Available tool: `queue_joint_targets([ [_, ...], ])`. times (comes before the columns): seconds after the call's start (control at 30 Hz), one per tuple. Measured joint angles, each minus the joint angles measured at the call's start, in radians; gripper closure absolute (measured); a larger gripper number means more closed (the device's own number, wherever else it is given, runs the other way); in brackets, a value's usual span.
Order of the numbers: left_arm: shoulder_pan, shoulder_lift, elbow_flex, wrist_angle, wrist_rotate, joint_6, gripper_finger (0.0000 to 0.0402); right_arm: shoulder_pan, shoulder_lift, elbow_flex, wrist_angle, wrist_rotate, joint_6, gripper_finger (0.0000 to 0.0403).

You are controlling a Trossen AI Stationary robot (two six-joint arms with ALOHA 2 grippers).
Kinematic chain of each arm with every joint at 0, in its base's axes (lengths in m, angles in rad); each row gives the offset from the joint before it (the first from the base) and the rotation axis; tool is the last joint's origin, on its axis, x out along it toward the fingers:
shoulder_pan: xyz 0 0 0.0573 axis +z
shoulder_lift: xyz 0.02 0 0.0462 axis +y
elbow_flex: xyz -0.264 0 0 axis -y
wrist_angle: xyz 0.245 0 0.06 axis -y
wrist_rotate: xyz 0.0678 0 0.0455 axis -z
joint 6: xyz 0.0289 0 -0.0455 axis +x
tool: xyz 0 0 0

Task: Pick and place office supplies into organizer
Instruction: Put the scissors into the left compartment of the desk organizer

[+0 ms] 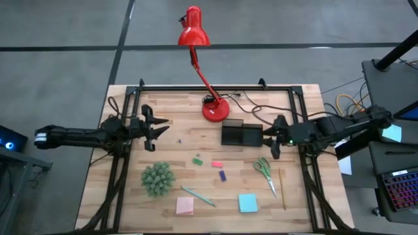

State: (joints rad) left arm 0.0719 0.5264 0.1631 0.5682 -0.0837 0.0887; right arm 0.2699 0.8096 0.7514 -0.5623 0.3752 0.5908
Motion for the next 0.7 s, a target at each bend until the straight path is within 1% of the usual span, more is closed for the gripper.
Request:
queue_joint_targets([
  [0.2, 0.000, 0.030, 0.000, 0.009, 0.000, 0.003, 0.0295, 0.056, 0.124, 0.079, -0.146, -0.004, 0.177, 0.0236],
  [0.43, 0.000, 0.051, 0.003, 0.128, 0.000, 0.010, 0.0294, 0.129, 0.244, 0.149, -0.307, -0.021, 0.426, 0.0236],
  [0.53, 0.000, 0.069, 0.003, 0.185, 0.000, 0.051, 0.0294, 0.157, 0.292, 0.168, -0.314, -0.043, 0.457, 0.0236],
  [0.7, 0.000, 0.091, 0.007, 0.188, 0.000, 0.050, 0.0294, 0.185, 0.390, 0.202, -0.314, -0.120, 0.456, 0.0237],
])
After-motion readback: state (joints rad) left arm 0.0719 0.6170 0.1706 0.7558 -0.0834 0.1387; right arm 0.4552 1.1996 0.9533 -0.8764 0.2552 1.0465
